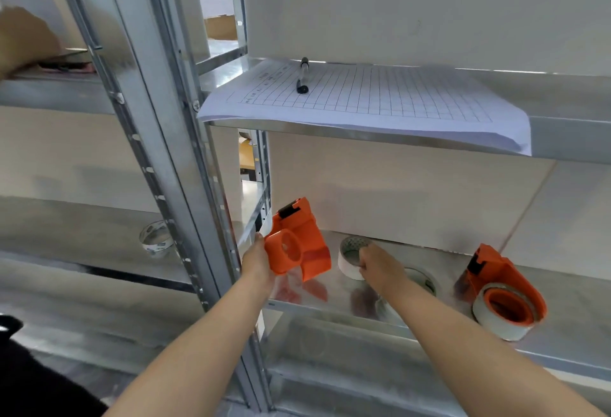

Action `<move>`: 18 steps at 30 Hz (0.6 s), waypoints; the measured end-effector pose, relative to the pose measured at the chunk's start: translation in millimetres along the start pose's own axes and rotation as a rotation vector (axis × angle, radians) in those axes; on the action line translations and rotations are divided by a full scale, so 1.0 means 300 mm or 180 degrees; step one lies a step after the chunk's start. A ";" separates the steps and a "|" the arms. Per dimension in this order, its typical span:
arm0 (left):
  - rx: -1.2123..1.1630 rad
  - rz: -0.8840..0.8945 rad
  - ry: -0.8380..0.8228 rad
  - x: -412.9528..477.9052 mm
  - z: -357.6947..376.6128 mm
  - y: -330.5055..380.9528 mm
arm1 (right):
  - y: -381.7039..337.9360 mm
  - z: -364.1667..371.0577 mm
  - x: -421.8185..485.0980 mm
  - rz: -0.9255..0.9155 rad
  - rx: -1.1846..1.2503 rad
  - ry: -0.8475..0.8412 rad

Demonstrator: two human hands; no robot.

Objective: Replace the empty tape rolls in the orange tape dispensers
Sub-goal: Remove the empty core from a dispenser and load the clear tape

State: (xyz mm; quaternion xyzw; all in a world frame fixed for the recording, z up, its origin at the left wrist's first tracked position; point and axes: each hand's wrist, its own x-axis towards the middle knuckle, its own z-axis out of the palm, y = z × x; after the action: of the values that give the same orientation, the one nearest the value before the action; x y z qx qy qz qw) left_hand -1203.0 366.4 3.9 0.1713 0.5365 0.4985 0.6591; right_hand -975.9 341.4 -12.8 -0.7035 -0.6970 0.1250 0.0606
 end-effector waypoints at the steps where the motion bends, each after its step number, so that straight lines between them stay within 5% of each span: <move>1: 0.0039 -0.0004 0.0000 0.000 0.004 -0.002 | 0.006 0.002 -0.003 -0.0026 0.0048 -0.0022; 10: 0.0412 0.0354 0.0112 0.023 0.101 -0.019 | 0.106 -0.038 -0.099 0.0107 0.0153 0.0222; 18: 0.0670 0.0685 0.0189 0.016 0.168 -0.030 | 0.126 -0.019 -0.190 0.0722 0.0145 -0.0659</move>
State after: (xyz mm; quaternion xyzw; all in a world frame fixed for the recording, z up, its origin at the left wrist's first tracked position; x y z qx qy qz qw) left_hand -1154.9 381.9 12.8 0.2811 0.5835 0.5122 0.5641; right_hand -937.8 284.4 -11.9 -0.7595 -0.6125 0.2188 -0.0101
